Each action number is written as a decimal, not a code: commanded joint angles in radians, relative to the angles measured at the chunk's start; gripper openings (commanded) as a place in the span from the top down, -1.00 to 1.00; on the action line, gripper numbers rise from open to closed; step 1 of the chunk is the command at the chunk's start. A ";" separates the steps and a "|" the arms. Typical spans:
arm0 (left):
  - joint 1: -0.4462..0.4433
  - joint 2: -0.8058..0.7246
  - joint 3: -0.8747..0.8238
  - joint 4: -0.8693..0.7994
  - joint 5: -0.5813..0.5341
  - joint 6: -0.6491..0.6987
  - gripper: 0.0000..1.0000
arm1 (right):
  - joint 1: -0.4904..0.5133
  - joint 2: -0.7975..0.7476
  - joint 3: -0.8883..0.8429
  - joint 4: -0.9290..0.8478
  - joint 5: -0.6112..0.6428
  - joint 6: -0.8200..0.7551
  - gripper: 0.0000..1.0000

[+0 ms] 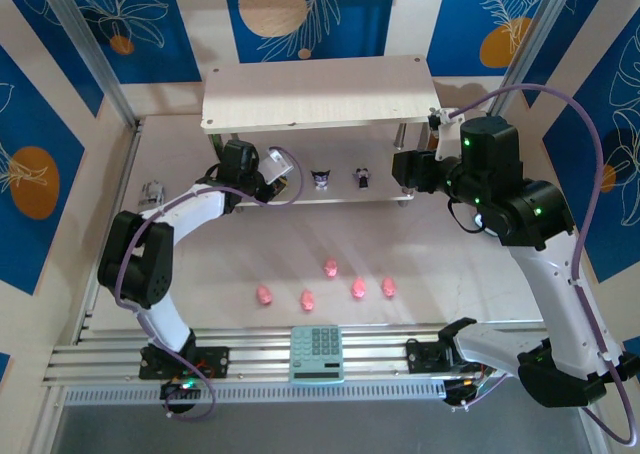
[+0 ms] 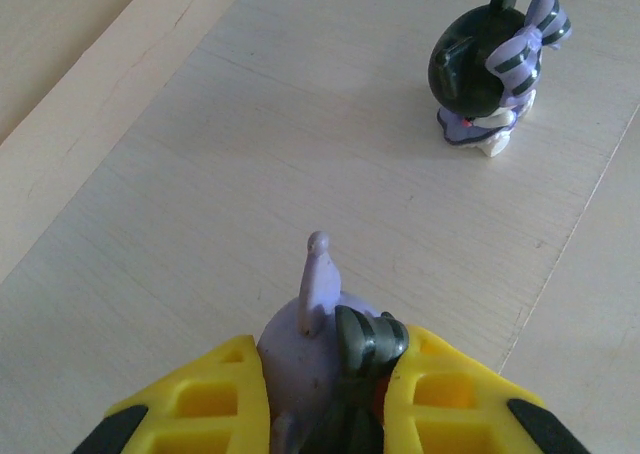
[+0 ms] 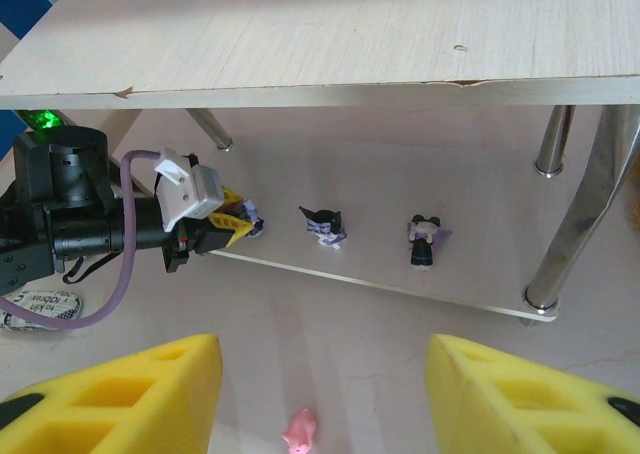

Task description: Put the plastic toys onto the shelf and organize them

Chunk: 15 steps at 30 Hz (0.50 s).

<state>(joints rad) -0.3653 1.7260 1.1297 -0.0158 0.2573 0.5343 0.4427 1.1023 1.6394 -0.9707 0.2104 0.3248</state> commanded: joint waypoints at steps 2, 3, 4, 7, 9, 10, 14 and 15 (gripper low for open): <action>-0.006 0.020 0.005 -0.003 0.034 0.026 0.90 | -0.005 -0.009 -0.012 0.022 0.001 0.013 -0.14; -0.007 0.020 0.004 -0.005 0.034 0.026 0.90 | -0.006 -0.009 -0.013 0.021 0.001 0.014 -0.14; -0.007 0.020 0.003 -0.008 0.035 0.027 0.90 | -0.006 -0.010 -0.014 0.021 0.000 0.013 -0.14; -0.007 0.021 0.001 -0.013 0.034 0.029 0.90 | -0.006 -0.010 -0.016 0.021 0.001 0.015 -0.14; -0.007 0.023 -0.001 -0.015 0.034 0.030 0.89 | -0.006 -0.012 -0.018 0.020 0.001 0.015 -0.14; -0.007 0.023 -0.003 -0.015 0.034 0.033 0.89 | -0.006 -0.012 -0.018 0.020 0.001 0.015 -0.14; -0.007 0.021 -0.007 -0.016 0.031 0.038 0.83 | -0.006 -0.015 -0.024 0.021 0.004 0.014 -0.14; -0.007 0.022 -0.007 -0.016 0.028 0.038 0.80 | -0.005 -0.016 -0.025 0.021 0.004 0.014 -0.14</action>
<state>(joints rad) -0.3653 1.7390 1.1294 -0.0231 0.2611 0.5514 0.4427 1.1023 1.6238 -0.9573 0.2104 0.3248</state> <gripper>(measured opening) 0.205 0.569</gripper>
